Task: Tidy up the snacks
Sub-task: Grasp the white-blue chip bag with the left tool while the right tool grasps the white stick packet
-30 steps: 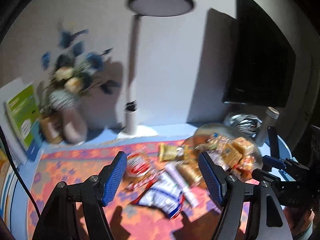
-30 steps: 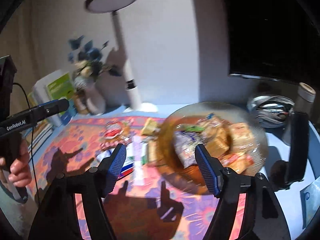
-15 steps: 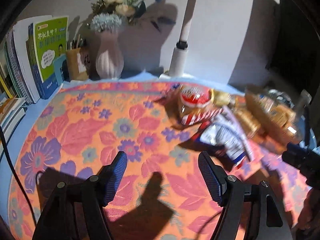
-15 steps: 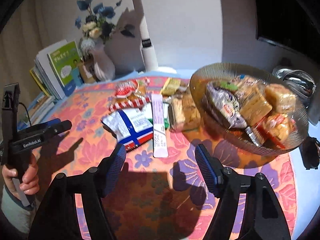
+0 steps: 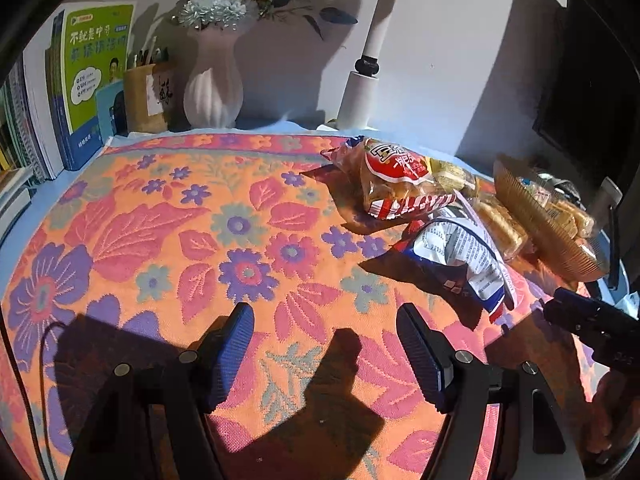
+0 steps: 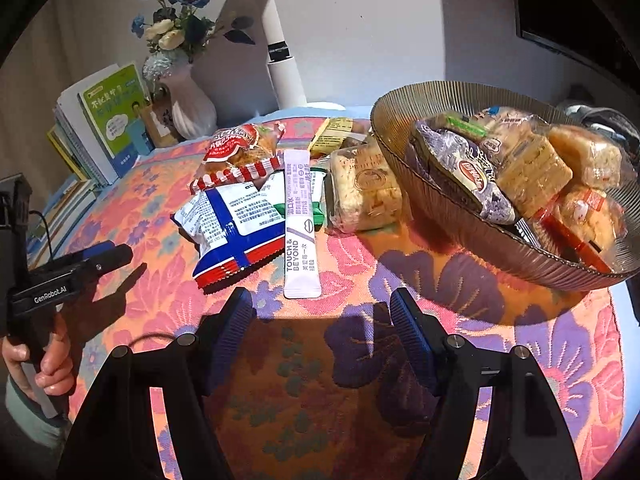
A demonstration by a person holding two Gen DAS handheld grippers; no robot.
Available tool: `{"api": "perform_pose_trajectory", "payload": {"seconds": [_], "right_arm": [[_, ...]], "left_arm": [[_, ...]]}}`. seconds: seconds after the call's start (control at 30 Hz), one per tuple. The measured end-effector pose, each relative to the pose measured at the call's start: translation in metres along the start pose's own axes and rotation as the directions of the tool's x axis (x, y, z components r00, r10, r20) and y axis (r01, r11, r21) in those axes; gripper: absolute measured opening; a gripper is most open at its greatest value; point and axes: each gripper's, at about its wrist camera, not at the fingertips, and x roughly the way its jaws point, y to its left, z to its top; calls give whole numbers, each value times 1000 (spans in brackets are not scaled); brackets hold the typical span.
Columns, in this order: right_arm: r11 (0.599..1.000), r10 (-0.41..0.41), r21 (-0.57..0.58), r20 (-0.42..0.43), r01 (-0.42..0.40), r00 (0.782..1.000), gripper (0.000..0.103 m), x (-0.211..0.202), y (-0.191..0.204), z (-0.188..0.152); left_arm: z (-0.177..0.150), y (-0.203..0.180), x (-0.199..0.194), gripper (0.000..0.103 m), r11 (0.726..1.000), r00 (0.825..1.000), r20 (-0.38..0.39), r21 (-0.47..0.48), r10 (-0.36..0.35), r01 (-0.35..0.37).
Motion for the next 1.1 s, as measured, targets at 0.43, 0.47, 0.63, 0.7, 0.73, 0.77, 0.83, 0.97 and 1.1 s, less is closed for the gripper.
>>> {"api": "perform_pose_trajectory", "payload": {"seconds": [0.43,0.47,0.63,0.7,0.73,0.77,0.83,0.97,1.1], "right_arm": [[1000,-8,2,-38,8,999,71,10,1,2],[1000,-10,1,-43,10,999,71,12,2,3],[1000,1,-12,-43,-1,999,71,17,8,14],[999,-1,-45,-53,-1,999,70,22,16,17],[998,-12,-62,-56,8,998,67,25,20,18],[997,-22,-77,-61,17,998,61,28,24,18],[994,-45,-104,-88,36,995,52,37,29,19],[992,-77,-108,-131,63,988,36,50,27,21],[987,-111,-129,-121,95,986,22,45,18,21]], "left_arm": [[-1,-6,-1,71,999,1000,1,36,4,-4],[-1,-5,0,71,999,1000,-1,33,6,-6],[6,-10,2,71,1000,999,-35,14,-13,14],[12,-19,-1,71,998,997,-43,-7,-65,65],[18,-26,-2,71,996,995,-44,-15,-94,93],[22,-31,-3,71,993,993,-43,-20,-114,113],[32,-41,1,71,988,987,-54,-40,-151,148],[45,-59,18,71,983,982,-89,-81,-169,162],[48,-67,40,71,954,957,-131,-191,-257,230]]}}
